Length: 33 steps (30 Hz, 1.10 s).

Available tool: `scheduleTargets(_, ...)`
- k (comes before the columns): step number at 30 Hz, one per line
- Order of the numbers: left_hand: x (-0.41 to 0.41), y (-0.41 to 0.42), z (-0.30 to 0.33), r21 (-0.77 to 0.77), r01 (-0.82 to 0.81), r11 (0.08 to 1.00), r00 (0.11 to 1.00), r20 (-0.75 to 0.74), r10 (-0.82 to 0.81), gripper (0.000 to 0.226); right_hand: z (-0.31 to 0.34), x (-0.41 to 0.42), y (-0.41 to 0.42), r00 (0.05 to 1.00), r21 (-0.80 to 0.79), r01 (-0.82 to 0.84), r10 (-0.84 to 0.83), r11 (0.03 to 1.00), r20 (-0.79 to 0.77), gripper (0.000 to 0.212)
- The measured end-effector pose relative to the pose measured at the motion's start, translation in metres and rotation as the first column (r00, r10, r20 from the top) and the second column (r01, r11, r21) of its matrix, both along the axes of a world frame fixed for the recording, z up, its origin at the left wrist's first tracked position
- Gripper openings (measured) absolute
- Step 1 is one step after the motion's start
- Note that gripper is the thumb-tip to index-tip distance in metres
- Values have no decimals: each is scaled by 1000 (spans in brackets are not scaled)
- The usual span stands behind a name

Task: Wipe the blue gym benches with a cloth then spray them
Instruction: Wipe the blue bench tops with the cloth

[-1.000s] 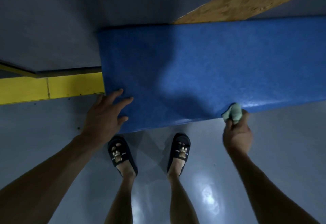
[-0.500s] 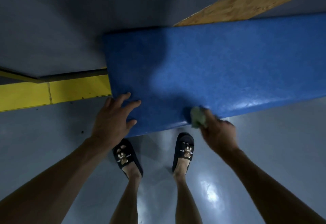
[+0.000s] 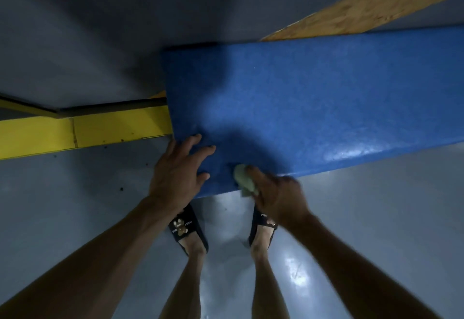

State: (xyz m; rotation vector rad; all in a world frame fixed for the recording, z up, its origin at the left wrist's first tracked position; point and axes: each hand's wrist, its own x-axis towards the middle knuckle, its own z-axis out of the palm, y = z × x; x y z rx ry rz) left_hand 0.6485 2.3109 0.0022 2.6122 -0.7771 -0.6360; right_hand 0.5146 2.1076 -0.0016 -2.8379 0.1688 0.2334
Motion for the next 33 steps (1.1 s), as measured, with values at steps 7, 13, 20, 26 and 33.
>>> scheduleTargets(7,4,2,0,-17,13,1000,1000,4,-13,62,3,28,-77,625,-163,766,-780,622,-35,34)
scheduleTargets(13,6,0,3,-6,22,1000,1000,-7,-22,63,-1,41,51,976,2,219,-219,976,-3,39)
scheduleTargets(20,9,1,5,-5,27,1000,999,-29,-27,62,5,55,-79,850,-283,497,-526,820,-30,42)
scheduleTargets(26,10,1,4,3,46,999,999,-30,-46,62,1,77,-17,738,-201,653,-673,730,-50,49)
scheduleTargets(33,15,3,0,-12,69,998,996,-50,-70,59,-5,95,-17,994,-139,-107,109,985,10,46)
